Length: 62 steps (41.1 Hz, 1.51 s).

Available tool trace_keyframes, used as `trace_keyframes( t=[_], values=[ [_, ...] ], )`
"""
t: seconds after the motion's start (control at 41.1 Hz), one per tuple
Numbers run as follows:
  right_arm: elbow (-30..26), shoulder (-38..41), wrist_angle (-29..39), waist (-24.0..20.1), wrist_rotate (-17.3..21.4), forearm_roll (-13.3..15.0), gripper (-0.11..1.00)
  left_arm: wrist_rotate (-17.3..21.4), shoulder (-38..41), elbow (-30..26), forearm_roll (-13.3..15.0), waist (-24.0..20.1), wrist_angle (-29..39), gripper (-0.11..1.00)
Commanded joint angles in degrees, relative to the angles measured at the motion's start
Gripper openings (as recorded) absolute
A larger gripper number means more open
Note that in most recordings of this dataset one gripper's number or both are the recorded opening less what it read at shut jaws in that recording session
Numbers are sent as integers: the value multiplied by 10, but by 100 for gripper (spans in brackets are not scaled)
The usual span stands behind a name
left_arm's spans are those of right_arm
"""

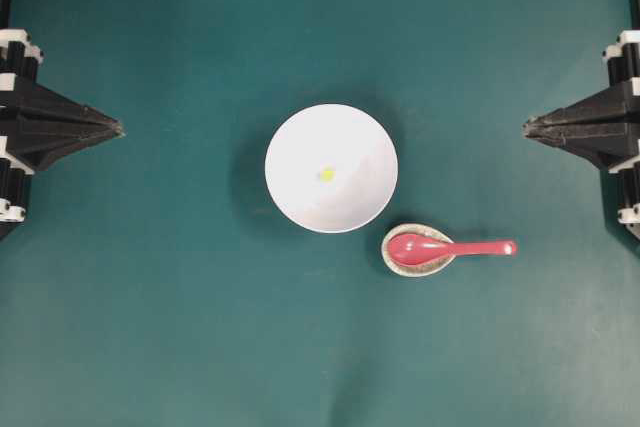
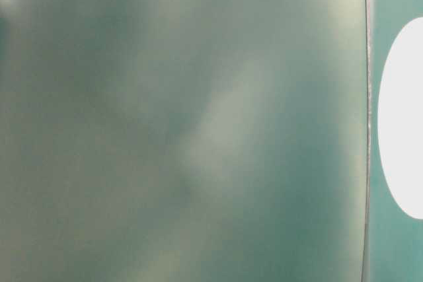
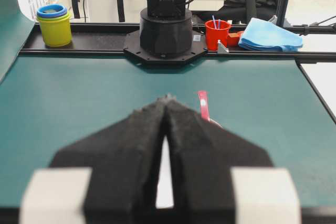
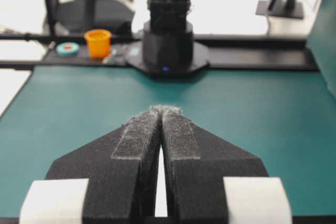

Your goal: Scoop the yellow hexagonal prism block from the bowl with a spoon using the right arm.

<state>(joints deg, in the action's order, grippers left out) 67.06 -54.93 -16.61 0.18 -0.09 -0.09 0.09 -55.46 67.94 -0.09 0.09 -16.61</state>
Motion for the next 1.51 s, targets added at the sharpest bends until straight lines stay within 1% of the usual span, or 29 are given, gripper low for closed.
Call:
trace_keyframes(
  t=[0.0, 0.024, 0.049, 0.097, 0.194, 0.365, 0.438, 0.559, 0.778, 0.826, 0.924, 1.021, 1.191, 1.483],
  values=[
    [-12, 2, -3, 3, 3, -1, 0, -4, 7, -17, -3, -5, -2, -1],
    [-17, 4, 12, 3, 3, -1, 0, -4, 6, -17, -3, -5, -2, 0],
    [-18, 5, 17, 3, 3, -1, 1, -4, 6, -17, -3, -5, -2, 7],
    [-21, 6, 29, 2, 3, -2, 1, -4, 6, -17, -3, -5, -3, 5],
    [-26, 6, 49, 3, 3, -2, 1, -4, 7, -17, -3, -5, -2, 5],
    [-33, 6, 59, 3, 3, -2, 2, -4, 11, -17, -3, -5, -2, 5],
    [-35, 6, 62, 3, 4, -2, 5, -3, 10, -17, -4, -5, -2, 5],
    [-38, 6, 67, 3, 4, -3, 16, -3, 10, -17, -4, -5, 2, 5],
    [-53, 6, 97, 2, 4, -4, 41, -3, 10, -17, -3, -5, 7, 5],
    [-55, 6, 108, 3, 4, -4, 46, -3, 10, -17, -4, -5, 7, 5],
    [-60, 4, 135, 3, 4, -4, 52, -4, 10, -17, -3, -6, 5, 5],
    [-63, 3, 149, 3, 5, -5, 53, -3, 10, -18, -3, -6, 4, 5],
    [-66, 1, 149, 3, 6, -18, 55, -3, 10, -20, -3, -22, 4, 5],
    [-58, 19, 149, 2, 7, -19, 55, -2, 10, -20, -4, -43, 7, 5]
  ],
)
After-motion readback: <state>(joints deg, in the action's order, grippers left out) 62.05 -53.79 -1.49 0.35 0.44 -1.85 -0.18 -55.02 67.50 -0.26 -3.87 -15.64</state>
